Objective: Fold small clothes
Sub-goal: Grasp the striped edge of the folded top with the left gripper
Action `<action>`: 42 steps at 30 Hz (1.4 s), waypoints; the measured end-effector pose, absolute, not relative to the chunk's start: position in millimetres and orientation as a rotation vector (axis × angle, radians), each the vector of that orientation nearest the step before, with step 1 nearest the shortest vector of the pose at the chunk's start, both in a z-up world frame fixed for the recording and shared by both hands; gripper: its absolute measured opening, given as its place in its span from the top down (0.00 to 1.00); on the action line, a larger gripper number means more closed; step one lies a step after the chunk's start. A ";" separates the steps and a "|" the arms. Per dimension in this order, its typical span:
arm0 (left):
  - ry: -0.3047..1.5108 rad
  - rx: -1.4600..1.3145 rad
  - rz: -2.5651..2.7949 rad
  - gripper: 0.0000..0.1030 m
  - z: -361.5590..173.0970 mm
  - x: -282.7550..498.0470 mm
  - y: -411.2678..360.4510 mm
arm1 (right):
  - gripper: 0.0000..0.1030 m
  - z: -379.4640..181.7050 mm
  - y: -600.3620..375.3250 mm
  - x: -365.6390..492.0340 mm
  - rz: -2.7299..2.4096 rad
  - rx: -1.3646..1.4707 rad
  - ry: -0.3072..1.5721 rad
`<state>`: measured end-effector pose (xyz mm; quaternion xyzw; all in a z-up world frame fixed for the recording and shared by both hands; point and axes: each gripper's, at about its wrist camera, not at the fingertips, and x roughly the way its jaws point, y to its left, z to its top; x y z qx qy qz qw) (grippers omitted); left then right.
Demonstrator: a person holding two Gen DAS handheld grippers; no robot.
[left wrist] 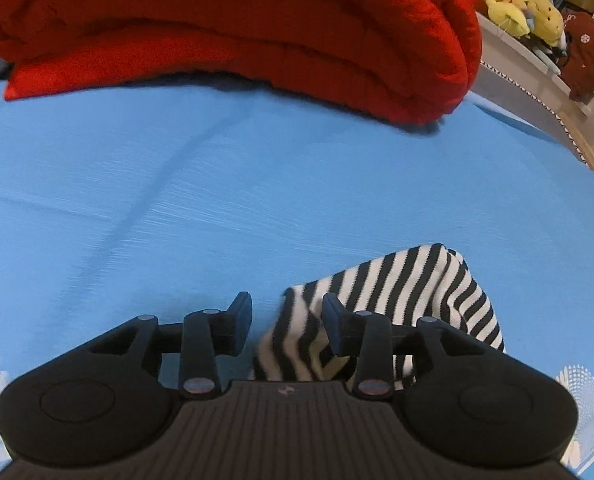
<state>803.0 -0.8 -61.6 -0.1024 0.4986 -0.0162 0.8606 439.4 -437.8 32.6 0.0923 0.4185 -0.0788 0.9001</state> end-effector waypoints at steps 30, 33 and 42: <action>0.957 -0.194 -0.365 0.75 85.9 266.5 10.4 | 0.59 99.5 -458.9 330.1 -0.117 0.499 0.734; 0.916 -0.436 -0.203 0.68 69.7 273.0 42.4 | 0.59 86.8 -450.6 328.9 -0.092 0.573 0.780; 1.134 -0.747 -0.024 0.68 -17.1 325.5 71.9 | 0.49 37.4 -381.4 359.2 0.102 0.556 1.006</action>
